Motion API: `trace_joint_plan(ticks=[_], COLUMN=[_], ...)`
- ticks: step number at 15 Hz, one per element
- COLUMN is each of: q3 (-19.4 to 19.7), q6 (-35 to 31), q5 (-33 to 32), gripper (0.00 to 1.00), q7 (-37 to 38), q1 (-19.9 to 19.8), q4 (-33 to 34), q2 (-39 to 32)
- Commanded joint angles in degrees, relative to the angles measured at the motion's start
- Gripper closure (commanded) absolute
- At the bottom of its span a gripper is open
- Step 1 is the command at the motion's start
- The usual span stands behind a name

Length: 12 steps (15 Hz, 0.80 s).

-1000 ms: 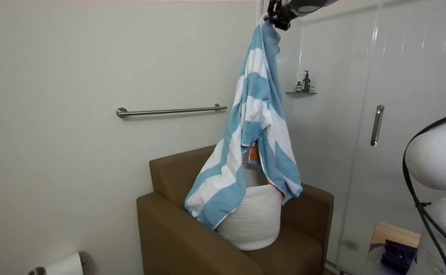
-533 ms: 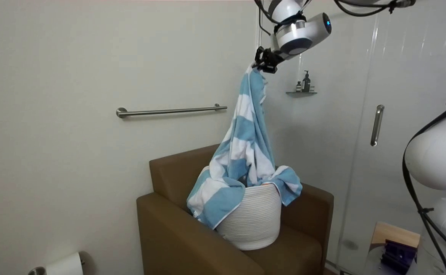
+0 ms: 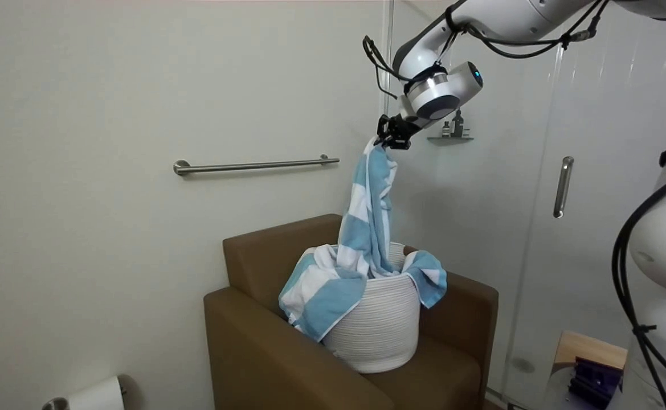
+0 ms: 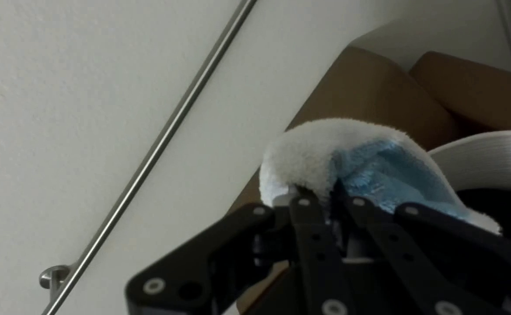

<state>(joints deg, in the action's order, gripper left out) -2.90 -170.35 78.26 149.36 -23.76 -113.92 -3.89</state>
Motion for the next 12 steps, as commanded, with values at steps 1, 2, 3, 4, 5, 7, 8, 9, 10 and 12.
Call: trace_joint_plan(ticks=[1, 2, 3, 4, 5, 7, 8, 9, 10, 12], q3=[6.53, 7.67, 9.28, 10.03, 10.90, 11.64, 12.00, 12.33, 12.58, 12.79], q6=[-2.80, -3.00, -2.54, -2.36, -2.12, -2.38, -2.17, -1.54, -1.37, -1.01], q5=[0.13, 0.24, -0.01, 0.15, 0.12, 1.09, 1.13, 0.67, 0.50, 0.37], gripper=[0.93, 0.93, 0.93, 0.93, 0.93, 0.93, 0.65, 0.64, 0.58, 0.45], q7=[0.00, 0.00, -0.16, -0.09, -0.15, 0.00, 0.00, 0.00, -0.09, -0.22], q1=[6.28, 7.43, 7.60, 8.36, 8.70, 9.58, 9.82, 9.89, 10.07, 10.43], q4=[0.01, -0.27, -1.14, -1.07, -1.33, -1.22, -1.30, -1.54, -1.75, -2.40], q2=[-3.56, -4.60, -4.48, -5.33, -5.62, -6.35, -6.28, -6.13, -6.06, -5.70])
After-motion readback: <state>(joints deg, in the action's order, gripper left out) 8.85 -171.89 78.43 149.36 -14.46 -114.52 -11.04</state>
